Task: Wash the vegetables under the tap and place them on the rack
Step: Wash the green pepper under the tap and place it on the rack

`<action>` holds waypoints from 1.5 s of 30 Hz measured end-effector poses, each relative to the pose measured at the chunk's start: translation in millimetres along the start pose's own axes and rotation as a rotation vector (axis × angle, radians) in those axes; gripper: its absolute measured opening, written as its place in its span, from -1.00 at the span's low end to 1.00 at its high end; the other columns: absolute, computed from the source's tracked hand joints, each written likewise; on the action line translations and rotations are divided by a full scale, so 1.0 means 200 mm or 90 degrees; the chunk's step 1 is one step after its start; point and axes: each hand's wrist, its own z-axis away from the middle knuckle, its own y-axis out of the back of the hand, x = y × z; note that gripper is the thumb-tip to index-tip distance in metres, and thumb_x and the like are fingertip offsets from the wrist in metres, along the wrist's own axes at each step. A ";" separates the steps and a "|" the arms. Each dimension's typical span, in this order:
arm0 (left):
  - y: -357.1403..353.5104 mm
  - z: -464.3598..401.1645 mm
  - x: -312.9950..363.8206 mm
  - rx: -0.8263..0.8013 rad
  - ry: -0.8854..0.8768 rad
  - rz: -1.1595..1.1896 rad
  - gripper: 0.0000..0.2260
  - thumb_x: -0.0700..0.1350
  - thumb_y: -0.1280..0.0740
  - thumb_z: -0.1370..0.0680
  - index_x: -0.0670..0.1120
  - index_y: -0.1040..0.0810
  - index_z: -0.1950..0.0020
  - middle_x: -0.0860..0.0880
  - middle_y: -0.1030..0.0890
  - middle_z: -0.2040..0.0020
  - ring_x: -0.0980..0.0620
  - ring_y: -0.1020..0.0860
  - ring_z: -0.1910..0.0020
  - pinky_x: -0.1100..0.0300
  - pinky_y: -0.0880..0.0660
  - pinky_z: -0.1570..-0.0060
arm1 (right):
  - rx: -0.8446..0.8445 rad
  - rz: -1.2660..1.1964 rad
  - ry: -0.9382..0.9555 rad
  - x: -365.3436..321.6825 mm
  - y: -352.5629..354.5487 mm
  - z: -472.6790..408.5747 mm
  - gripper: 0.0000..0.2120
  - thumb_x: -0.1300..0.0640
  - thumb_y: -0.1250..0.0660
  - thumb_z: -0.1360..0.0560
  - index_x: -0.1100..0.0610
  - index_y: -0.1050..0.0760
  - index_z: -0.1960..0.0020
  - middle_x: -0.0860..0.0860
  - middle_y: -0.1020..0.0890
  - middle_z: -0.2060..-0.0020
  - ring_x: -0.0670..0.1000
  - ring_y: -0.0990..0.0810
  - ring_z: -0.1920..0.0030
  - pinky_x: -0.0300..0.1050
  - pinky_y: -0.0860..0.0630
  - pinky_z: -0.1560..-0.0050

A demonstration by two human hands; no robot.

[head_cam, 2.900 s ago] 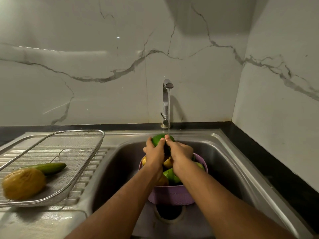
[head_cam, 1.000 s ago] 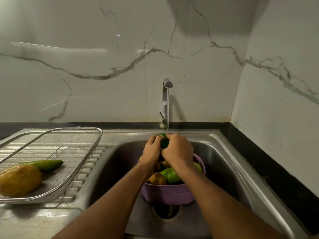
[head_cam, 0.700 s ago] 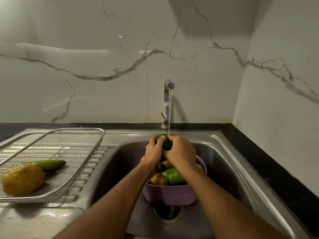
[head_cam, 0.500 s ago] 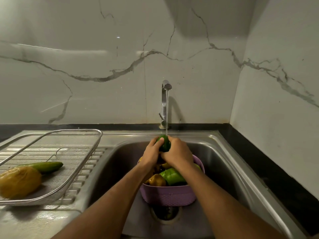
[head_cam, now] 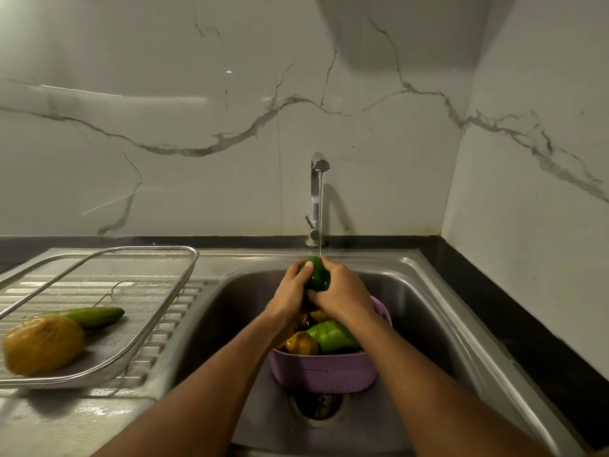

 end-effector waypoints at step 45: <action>-0.08 0.09 0.10 0.060 0.096 0.252 -0.70 0.05 -0.21 -0.69 -0.13 -0.61 -0.17 -0.16 -0.70 0.05 -0.08 -0.66 0.09 0.05 -0.61 0.12 | 0.077 -0.438 -0.058 0.05 -0.09 -0.09 -0.65 -0.05 -0.17 -0.72 0.02 -0.52 -0.42 0.04 -0.60 -0.30 0.05 -0.58 -0.29 0.04 -0.56 -0.31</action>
